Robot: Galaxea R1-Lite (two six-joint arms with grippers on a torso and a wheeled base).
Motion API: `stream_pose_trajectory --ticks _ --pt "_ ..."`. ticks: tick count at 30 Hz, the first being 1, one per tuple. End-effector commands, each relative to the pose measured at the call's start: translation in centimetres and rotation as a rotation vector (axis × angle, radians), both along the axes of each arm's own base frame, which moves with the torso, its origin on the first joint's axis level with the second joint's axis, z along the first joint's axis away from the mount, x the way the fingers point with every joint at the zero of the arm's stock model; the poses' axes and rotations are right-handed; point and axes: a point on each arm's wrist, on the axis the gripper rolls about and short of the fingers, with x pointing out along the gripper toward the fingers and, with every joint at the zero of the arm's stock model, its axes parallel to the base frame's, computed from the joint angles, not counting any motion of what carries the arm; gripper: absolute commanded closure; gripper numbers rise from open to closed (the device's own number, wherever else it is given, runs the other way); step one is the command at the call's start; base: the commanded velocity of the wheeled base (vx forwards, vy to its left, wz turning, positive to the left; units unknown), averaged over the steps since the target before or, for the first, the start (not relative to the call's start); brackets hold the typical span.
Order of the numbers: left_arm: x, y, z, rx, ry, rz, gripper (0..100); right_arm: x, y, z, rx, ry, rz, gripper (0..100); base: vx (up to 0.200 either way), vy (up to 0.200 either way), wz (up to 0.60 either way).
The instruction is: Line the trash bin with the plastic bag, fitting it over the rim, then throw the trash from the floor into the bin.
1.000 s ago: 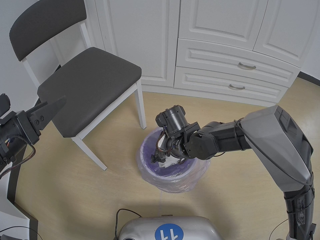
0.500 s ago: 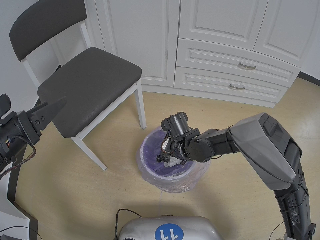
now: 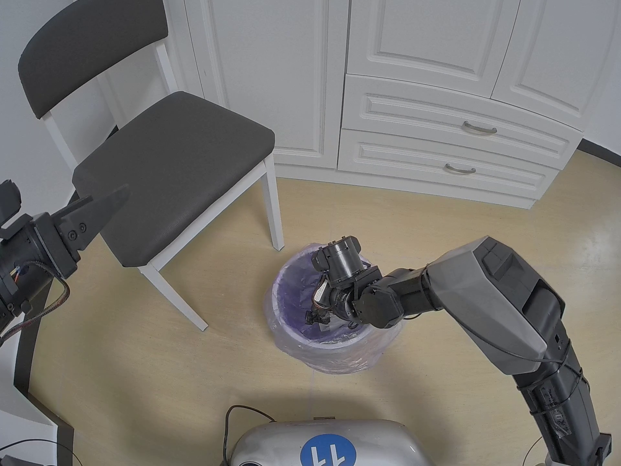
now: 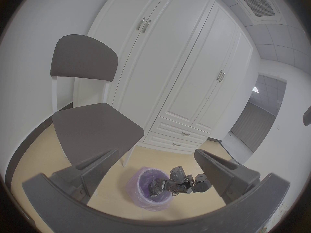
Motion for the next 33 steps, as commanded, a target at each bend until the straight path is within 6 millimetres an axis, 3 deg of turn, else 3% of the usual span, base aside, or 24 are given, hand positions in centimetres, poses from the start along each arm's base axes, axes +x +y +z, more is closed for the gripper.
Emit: stream_pose_trajectory --ticks 1,14,19,27,33 --pt "0.1 0.0 -0.1 0.001 0.006 0.0 0 0.7 0.1 -1.6 -0.003 0.009 -0.01 100 0.0 0.0 0.0" --pt "0.1 -0.1 -0.1 0.001 0.007 -0.002 0 2.3 0.8 -2.2 0.112 -0.195 -0.065 100 0.0 0.0 0.0" --pt "0.1 0.0 -0.1 0.001 0.006 -0.002 0 1.9 0.4 -2.2 0.07 -0.181 -0.051 100 0.0 0.0 0.0" --pt "0.0 0.0 0.0 -0.001 0.0 0.0 0 0.7 -0.6 0.9 0.013 -0.195 -0.014 100 0.0 0.0 0.0" --pt "0.0 0.0 0.0 -0.002 -0.001 -0.002 0 0.9 -1.7 -0.5 -0.113 -0.184 -0.011 100 0.0 0.0 0.0"
